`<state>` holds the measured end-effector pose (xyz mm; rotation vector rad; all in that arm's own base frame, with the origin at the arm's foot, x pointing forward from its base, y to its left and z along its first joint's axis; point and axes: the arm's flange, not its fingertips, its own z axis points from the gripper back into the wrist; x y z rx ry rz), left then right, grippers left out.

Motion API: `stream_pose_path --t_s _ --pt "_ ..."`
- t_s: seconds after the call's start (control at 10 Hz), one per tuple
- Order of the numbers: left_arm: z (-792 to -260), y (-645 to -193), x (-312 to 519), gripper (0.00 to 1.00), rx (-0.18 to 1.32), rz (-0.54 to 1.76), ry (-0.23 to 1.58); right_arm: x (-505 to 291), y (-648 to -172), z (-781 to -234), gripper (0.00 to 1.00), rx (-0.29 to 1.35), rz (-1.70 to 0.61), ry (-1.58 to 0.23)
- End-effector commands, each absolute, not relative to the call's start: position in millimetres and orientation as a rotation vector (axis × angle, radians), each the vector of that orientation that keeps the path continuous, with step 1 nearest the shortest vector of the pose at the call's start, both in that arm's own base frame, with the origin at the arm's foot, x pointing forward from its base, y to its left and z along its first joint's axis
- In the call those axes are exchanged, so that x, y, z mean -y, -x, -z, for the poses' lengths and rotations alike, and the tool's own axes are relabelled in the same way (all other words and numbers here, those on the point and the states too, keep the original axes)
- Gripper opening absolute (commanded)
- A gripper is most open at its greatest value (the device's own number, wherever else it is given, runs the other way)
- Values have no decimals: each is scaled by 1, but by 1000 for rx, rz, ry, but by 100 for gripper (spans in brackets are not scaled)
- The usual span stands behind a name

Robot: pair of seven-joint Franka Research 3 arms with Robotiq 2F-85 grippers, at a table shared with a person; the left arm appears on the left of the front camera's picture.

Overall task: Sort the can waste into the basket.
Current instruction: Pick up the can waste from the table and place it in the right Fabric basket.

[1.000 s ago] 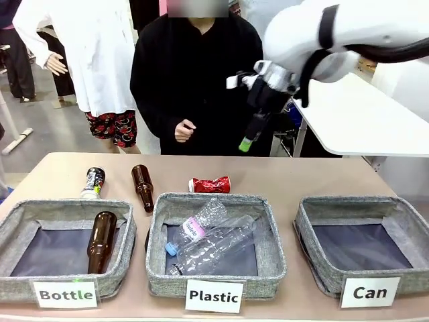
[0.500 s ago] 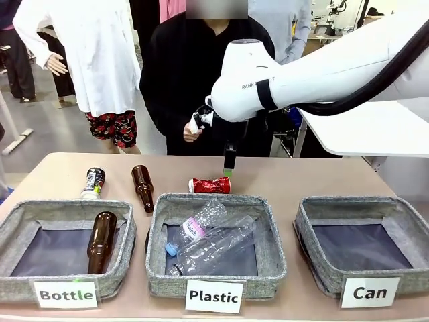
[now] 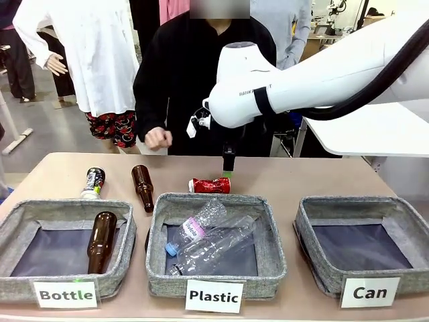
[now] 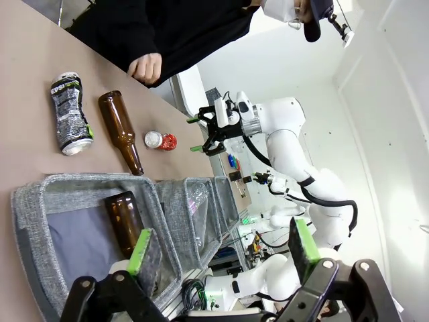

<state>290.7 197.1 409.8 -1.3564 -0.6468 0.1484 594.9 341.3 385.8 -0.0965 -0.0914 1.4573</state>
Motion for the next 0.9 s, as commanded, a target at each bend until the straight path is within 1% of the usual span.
stream_pose_path --t_s 0.0,0.1,0.2,0.4,0.6,0.8 --pt "-410 -288 -195 100 678 -135 1370 -343 -601 -378 100 154 -1527 166" --pt "-410 -288 -195 100 678 -135 1370 -339 -601 -377 100 157 -1542 149" --pt "-410 -288 -195 100 678 -135 1370 -330 -599 -382 100 165 -1531 90" --pt "-410 -288 -195 100 678 -135 1370 -275 -575 -427 100 260 -1461 -115" --pt "-410 -288 -195 100 678 -135 1370 -211 -551 -457 100 338 -1385 -203" --pt "-410 -288 -195 100 678 -135 1370 -141 -530 -463 100 454 -1257 -261"
